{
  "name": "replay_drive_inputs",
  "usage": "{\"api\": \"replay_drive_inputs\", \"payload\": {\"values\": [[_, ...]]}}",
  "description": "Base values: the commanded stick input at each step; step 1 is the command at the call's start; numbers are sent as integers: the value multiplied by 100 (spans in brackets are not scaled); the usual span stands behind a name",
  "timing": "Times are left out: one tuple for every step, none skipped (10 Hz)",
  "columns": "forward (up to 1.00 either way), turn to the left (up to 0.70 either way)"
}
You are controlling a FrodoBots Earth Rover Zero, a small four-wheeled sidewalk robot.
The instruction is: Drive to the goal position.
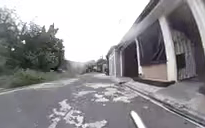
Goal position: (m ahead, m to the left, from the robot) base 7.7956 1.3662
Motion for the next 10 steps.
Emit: {"api": "replay_drive_inputs", "payload": {"values": [[50, 0], [50, 0], [50, 0], [50, 0], [50, 0], [50, 0], [50, 0], [50, 0], [50, 0], [50, 0]]}}
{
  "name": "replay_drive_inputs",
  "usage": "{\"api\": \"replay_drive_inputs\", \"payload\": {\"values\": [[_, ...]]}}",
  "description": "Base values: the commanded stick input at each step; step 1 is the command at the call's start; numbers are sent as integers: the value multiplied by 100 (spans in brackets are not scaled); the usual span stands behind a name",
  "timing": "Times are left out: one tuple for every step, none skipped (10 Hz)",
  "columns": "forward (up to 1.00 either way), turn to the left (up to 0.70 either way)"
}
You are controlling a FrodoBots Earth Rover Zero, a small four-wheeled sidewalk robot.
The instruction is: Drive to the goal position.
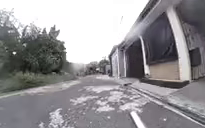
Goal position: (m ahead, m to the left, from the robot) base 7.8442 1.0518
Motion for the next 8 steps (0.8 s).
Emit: {"api": "replay_drive_inputs", "payload": {"values": [[50, 0], [50, 0], [50, 0], [50, 0], [50, 0], [50, 0], [50, 0], [50, 0]]}}
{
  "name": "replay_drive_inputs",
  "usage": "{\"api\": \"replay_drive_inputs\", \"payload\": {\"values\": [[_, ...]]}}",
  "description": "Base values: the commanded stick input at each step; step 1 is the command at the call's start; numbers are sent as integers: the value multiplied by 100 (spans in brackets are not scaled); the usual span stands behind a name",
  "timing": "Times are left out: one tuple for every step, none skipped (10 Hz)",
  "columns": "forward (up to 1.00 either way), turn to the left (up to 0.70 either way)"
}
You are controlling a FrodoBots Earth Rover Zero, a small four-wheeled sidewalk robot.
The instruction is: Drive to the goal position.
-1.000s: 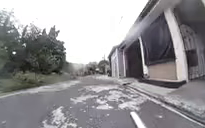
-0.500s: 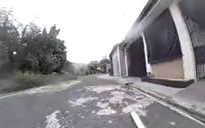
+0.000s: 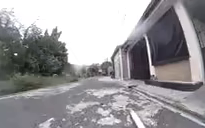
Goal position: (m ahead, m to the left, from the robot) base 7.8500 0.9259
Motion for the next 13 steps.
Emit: {"api": "replay_drive_inputs", "payload": {"values": [[50, 0], [50, 0], [50, 0], [50, 0], [50, 0], [50, 0], [50, 0], [50, 0], [50, 0], [50, 0], [50, 0], [50, 0], [50, 0]]}}
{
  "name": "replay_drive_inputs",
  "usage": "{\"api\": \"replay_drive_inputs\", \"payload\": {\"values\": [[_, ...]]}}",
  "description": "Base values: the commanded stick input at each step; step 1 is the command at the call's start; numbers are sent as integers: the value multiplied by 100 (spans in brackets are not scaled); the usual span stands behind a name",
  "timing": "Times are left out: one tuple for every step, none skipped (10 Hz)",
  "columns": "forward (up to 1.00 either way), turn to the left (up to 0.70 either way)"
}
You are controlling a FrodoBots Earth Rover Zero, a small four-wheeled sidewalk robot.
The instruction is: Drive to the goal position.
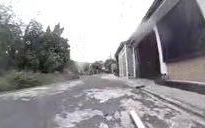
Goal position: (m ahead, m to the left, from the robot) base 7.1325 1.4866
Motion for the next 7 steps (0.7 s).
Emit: {"api": "replay_drive_inputs", "payload": {"values": [[50, 0], [50, 0], [50, 0], [50, 0], [50, 0], [50, 0], [50, 0]]}}
